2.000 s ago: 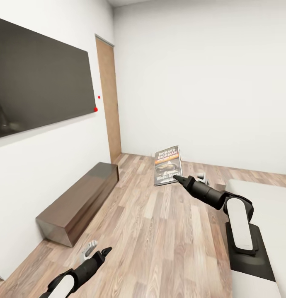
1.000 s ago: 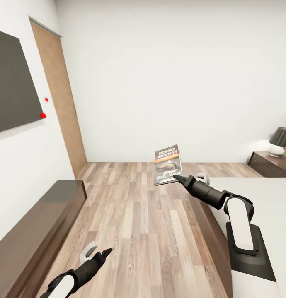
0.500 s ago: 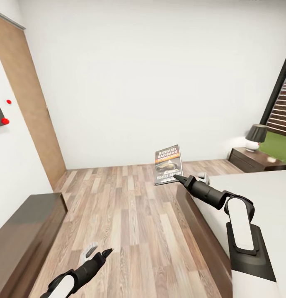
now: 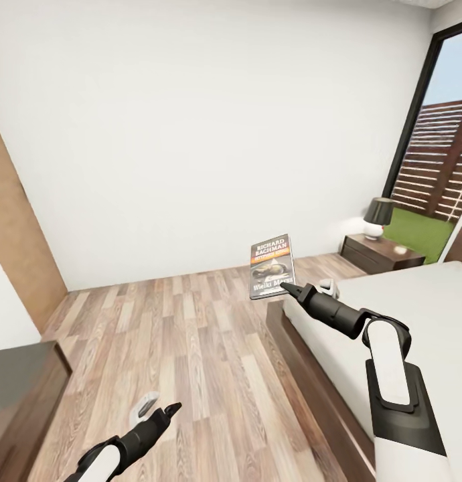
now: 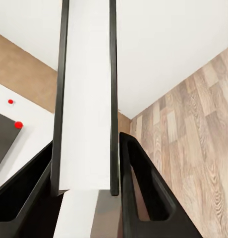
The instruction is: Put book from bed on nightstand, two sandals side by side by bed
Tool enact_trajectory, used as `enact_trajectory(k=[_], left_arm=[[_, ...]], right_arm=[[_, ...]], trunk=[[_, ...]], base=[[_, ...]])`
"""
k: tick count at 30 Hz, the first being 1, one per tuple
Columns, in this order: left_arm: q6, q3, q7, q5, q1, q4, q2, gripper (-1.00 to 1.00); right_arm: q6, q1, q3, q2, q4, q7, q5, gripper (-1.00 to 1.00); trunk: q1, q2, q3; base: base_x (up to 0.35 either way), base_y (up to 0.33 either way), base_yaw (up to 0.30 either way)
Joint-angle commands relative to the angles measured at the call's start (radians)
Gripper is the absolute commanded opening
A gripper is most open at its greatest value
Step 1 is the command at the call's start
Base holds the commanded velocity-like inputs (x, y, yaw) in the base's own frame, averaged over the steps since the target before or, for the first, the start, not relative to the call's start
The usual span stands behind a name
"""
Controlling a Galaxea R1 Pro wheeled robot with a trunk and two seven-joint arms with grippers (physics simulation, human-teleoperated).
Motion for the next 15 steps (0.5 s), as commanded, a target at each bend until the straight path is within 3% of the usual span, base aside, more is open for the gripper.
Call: enact_trajectory(k=[1,15], left_arm=[[0.001,-0.002,0.001,0.007,-0.001,-0.001,0.001,1.0],[0.002,-0.002,0.001,0.007,-0.002,0.003,0.001,1.0]], right_arm=[[0.006,-0.002,-0.002,0.001,0.0,0.008,-0.002,-1.0],[0.006,-0.002,-0.005,0.001,0.0,0.008,-0.002,-1.0]], trunk=[[0.001,-0.002,-0.002],[0.001,-0.002,-0.002]], base=[[0.31,0.136,-0.272],[0.31,0.165,-0.272]])
